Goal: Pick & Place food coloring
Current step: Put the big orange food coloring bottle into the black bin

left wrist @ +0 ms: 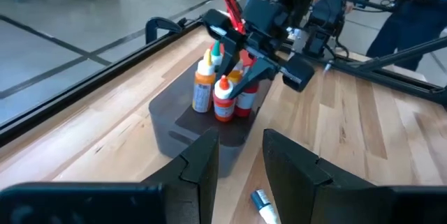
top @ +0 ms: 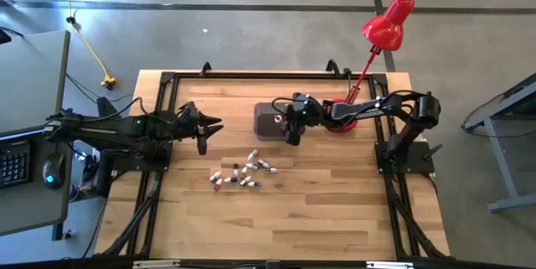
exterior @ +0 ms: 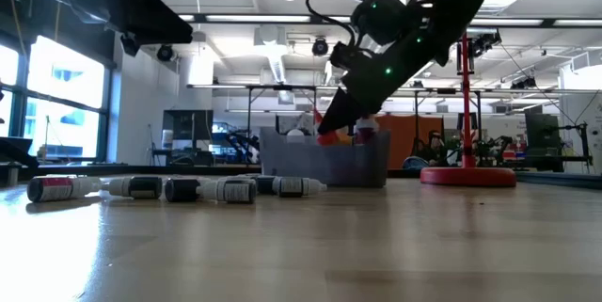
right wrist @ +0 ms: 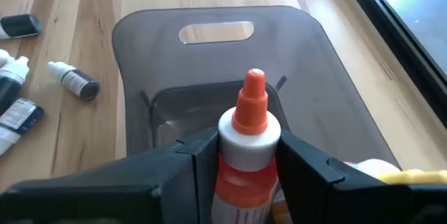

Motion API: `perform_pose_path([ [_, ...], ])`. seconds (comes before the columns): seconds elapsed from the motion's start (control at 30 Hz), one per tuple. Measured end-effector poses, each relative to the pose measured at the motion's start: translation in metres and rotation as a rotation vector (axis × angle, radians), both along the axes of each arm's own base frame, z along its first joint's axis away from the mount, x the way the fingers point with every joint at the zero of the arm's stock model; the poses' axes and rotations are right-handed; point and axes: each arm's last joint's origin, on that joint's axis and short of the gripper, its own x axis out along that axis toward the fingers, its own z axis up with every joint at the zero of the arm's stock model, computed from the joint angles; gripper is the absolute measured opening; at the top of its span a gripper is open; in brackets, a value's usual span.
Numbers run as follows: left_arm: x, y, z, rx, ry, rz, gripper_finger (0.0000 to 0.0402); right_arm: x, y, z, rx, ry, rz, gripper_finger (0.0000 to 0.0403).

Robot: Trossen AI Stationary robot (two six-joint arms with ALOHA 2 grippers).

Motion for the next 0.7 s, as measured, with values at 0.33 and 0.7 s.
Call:
perform_pose_path([
  [0.33, 0.029, 0.000, -0.004, 0.046, -0.027, -0.008, 0.0111, 0.001, 0.000, 0.001, -0.022, -0.015, 0.012, 0.0124],
  [0.7, 0.078, 0.017, -0.036, 0.073, 0.016, 0.026, 0.0113, 0.001, 0.000, 0.001, -0.022, -0.017, 0.013, 0.0124],
])
